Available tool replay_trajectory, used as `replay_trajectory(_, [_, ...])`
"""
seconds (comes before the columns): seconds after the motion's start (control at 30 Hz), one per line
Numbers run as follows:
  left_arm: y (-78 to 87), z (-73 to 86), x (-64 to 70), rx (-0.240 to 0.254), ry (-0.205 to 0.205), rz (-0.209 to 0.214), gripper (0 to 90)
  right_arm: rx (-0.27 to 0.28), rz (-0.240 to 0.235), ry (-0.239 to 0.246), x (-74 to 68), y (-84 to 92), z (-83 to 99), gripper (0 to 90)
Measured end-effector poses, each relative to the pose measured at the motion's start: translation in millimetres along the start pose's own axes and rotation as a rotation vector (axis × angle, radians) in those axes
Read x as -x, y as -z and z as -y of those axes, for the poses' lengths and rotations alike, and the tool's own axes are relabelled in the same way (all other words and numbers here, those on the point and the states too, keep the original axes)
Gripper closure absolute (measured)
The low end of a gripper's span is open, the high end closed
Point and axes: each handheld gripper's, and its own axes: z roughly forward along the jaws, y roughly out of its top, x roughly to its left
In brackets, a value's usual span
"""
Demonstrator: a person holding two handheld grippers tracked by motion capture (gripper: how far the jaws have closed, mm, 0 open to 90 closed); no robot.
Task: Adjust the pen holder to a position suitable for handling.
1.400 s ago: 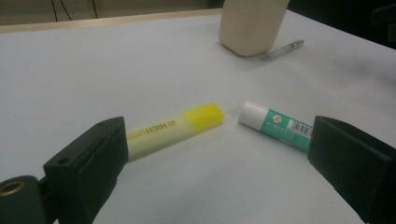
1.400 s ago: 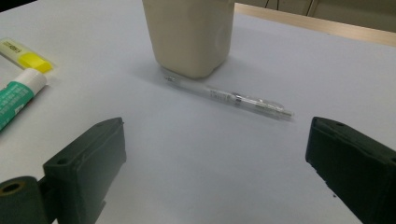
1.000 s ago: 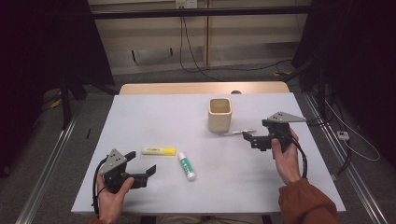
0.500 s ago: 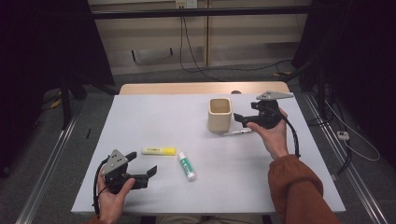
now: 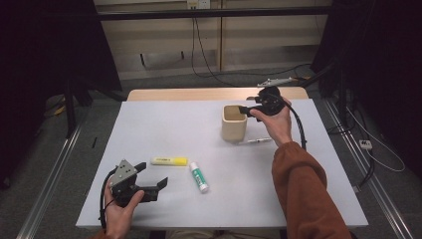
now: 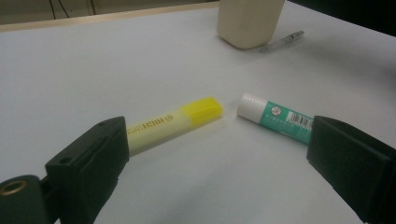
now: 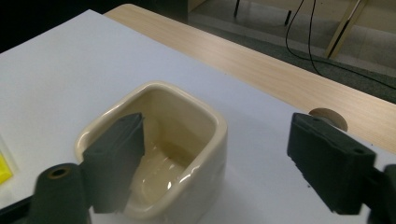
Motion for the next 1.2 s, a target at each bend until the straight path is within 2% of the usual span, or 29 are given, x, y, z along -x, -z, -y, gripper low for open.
replay_trajectory(0.03, [-0.2,0.1,0.1,-0.001,0.001,0.002,5.6,-0.013,-0.029,-0.014,2.6,-6.6,-3.2,22.5])
replay_trajectory(0.1, [-1.1,0.4,0.9,-0.003,0.006,0.007,5.6,-0.020,-0.042,-0.023,4.0,-10.0,-4.5,22.9])
replay_trajectory(0.13, [-1.4,0.4,1.2,-0.005,0.006,0.011,5.6,-0.024,-0.054,-0.017,5.0,-15.8,-6.4,27.5])
replay_trajectory(0.27, [-1.8,0.1,1.9,-0.002,-0.001,0.016,5.6,-0.051,-0.050,-0.002,6.8,-24.2,-8.6,29.5])
replay_trajectory(0.33, [-1.3,0.1,1.9,-0.005,0.000,0.016,5.6,-0.076,-0.073,-0.002,9.9,-31.6,-8.6,36.3])
replay_trajectory(0.4, [-0.8,0.3,1.3,-0.006,-0.001,0.018,5.6,-0.086,-0.088,0.007,10.5,-33.6,-8.3,39.0])
replay_trajectory(0.6, [-1.3,0.4,1.1,-0.009,-0.003,0.020,5.6,-0.138,-0.083,0.024,15.9,-41.6,-1.8,42.8])
replay_trajectory(0.67, [-1.6,0.4,1.4,-0.007,-0.004,0.021,5.6,-0.139,-0.086,0.021,16.3,-42.1,-1.6,43.4])
replay_trajectory(0.73, [-1.5,0.5,1.6,-0.008,-0.004,0.020,5.6,-0.131,-0.097,0.002,18.0,-42.9,-1.2,46.6])
replay_trajectory(0.87, [-1.6,0.6,1.6,-0.009,-0.003,0.023,5.8,-0.156,-0.091,0.032,14.3,-47.9,-0.7,55.5])
replay_trajectory(1.0, [-1.6,1.0,2.2,-0.014,-0.005,0.023,5.8,-0.143,-0.094,0.020,15.2,-48.5,-0.7,60.0])
replay_trajectory(1.1, [-2.5,0.9,2.8,-0.018,-0.008,0.026,5.8,-0.148,-0.114,0.035,12.7,-48.8,-2.0,69.1])
replay_trajectory(1.2, [-2.3,1.0,3.4,-0.018,-0.005,0.025,5.8,-0.161,-0.097,0.052,10.8,-47.8,-3.3,69.9])
